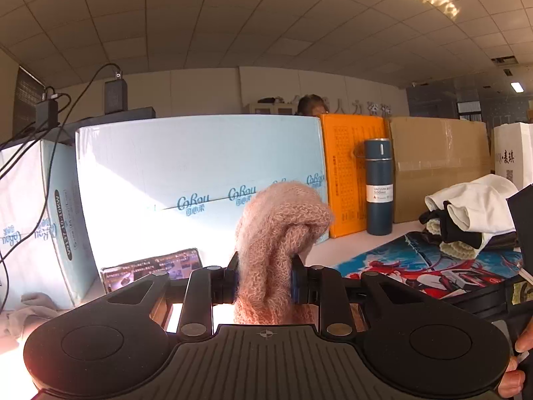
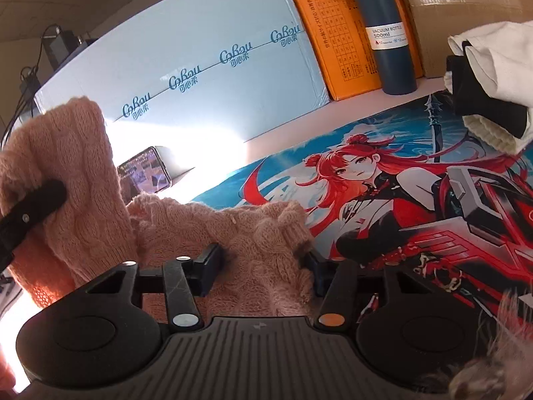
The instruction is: Fold clothes
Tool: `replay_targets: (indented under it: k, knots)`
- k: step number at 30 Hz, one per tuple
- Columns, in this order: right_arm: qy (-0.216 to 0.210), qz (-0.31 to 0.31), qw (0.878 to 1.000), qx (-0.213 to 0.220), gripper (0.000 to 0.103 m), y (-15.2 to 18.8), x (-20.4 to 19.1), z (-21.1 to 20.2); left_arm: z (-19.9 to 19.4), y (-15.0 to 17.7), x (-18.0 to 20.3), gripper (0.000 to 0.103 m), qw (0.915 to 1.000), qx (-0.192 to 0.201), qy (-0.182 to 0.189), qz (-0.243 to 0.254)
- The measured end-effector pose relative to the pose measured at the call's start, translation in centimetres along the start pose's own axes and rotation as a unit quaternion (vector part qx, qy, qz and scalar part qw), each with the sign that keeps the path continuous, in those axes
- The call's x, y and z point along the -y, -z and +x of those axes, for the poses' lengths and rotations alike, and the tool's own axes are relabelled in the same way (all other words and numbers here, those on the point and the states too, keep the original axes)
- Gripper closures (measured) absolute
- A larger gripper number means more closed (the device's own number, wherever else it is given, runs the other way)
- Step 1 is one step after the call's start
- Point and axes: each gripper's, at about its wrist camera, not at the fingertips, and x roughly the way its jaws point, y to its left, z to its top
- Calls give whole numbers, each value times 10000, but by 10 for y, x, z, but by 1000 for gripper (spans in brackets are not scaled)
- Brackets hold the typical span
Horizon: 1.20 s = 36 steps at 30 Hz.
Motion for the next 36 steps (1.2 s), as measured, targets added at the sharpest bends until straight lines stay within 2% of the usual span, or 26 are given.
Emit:
replay_targets:
  k: [1, 4, 6, 10, 13, 16, 18, 20, 23, 25, 26, 27, 31, 32, 34, 36]
  knots:
    - [25, -214, 9998, -14, 77, -3, -6, 3, -1, -1, -2, 78, 10000, 32, -67, -4]
    - [213, -847, 9959, 246, 82, -14, -22, 5, -3, -6, -14, 78, 9993, 142, -331, -59]
    - [349, -1019, 9929, 499, 83, -23, -26, 4, -4, -10, -25, 79, 9982, 214, -513, -222]
    - [889, -1039, 9826, 1257, 84, -44, -20, -1, -7, -15, -46, 81, 9937, 324, -685, -822]
    - [1284, -651, 9757, 1652, 85, -56, 2, -2, -2, -7, -54, 81, 9898, 262, -672, -1226]
    - [1505, -199, 9744, 1656, 85, -59, 32, 3, 14, 10, -59, 81, 9843, -119, -557, -1670]
    - [1644, 40, 9749, 1498, 85, -57, 49, 9, 25, 23, -61, 81, 9789, -479, -473, -1929]
    - [1672, 343, 9772, 1260, 85, -57, 64, 15, 33, 33, -63, 80, 9752, -774, -544, -2002]
    - [1610, 714, 9789, 1038, 85, -55, 79, 20, 38, 40, -67, 72, 9708, -1054, -766, -2014]
    - [1597, 694, 9790, 1058, 84, -53, 78, 20, 40, 43, -71, 58, 9668, -1197, -1055, -1995]
    - [1590, 684, 9791, 1068, 84, -52, 77, 19, 40, 45, -74, 42, 9645, -1240, -1202, -1997]
    - [1583, 679, 9792, 1076, 83, -51, 76, 19, 39, 46, -77, 36, 9623, -1250, -1329, -2017]
    - [1576, 841, 9781, 1073, 73, -49, 78, 19, 34, 46, -89, 21, 9552, -1215, -1790, -2022]
    - [1567, 898, 9775, 1087, 63, -48, 79, 18, 33, 45, -89, 18, 9561, -1155, -1816, -1991]
    - [1482, 1018, 9775, 1103, 52, -48, 81, 17, 29, 40, -87, 16, 9602, -989, -1756, -1932]
    - [1372, 1130, 9778, 1112, 46, -48, 82, 16, 27, 33, -78, 13, 9723, -860, -1316, -1729]
